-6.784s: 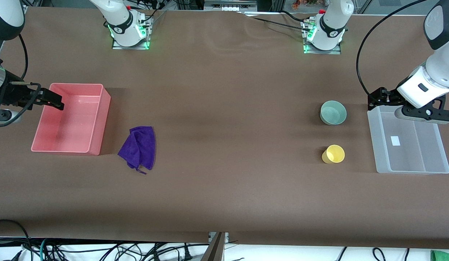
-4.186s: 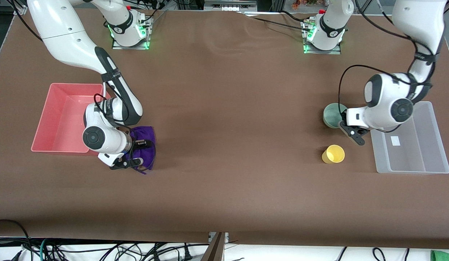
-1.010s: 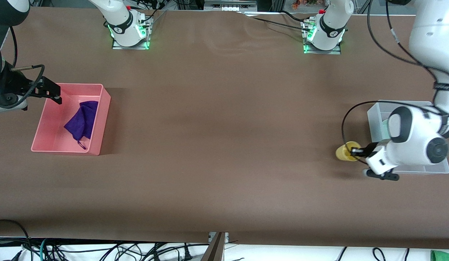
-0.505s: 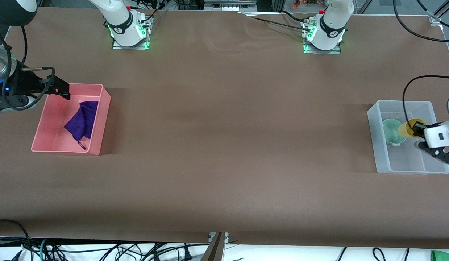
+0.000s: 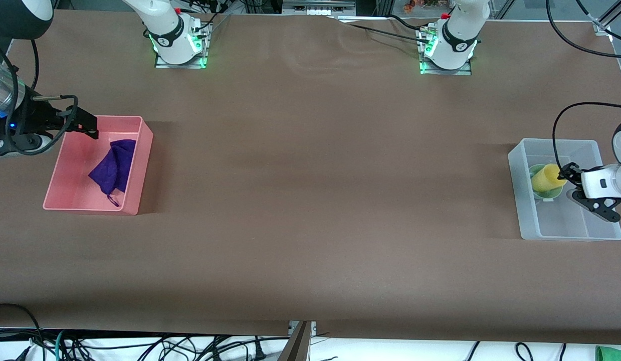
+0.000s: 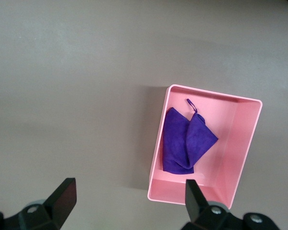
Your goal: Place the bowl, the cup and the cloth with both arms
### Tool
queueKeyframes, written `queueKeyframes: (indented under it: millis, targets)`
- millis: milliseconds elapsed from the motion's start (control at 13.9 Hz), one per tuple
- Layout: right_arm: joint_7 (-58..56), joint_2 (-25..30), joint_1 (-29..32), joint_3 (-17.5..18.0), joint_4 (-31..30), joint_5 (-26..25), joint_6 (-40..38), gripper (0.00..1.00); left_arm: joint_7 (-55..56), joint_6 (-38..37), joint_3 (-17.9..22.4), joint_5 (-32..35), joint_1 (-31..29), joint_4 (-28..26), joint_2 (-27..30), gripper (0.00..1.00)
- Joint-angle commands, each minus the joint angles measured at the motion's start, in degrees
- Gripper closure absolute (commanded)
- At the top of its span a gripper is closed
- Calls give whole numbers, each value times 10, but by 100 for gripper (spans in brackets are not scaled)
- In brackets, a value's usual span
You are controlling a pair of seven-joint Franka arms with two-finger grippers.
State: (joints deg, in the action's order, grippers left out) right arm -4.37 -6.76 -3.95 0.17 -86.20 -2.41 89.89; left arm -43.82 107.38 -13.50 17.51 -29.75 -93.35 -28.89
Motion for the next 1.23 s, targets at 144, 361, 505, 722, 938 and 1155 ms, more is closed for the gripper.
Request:
queueKeyframes:
  millis: [144, 361, 505, 722, 938, 1155]
  targets:
    - [8, -3, 1, 2, 8, -6, -6, 0, 140, -142, -87, -62, 7, 70, 52, 0]
    - [9, -3, 2, 2, 8, -5, -5, 0, 340, -184, -188, -62, 7, 89, 52, 0]
    - [9, -3, 2, 2, 8, -5, -5, 0, 405, -183, -211, -61, 20, 84, 60, 0]
    - [9, -3, 2, 2, 8, -5, -5, 0, 414, -178, -87, -69, 167, 77, 123, 0]
    - [9, -3, 2, 2, 8, -4, -5, 0, 426, -162, 21, -146, 268, -6, 222, 0]
    - [9, -3, 2, 2, 8, -5, -5, 0, 453, -79, 46, -158, 283, -94, 317, 0]
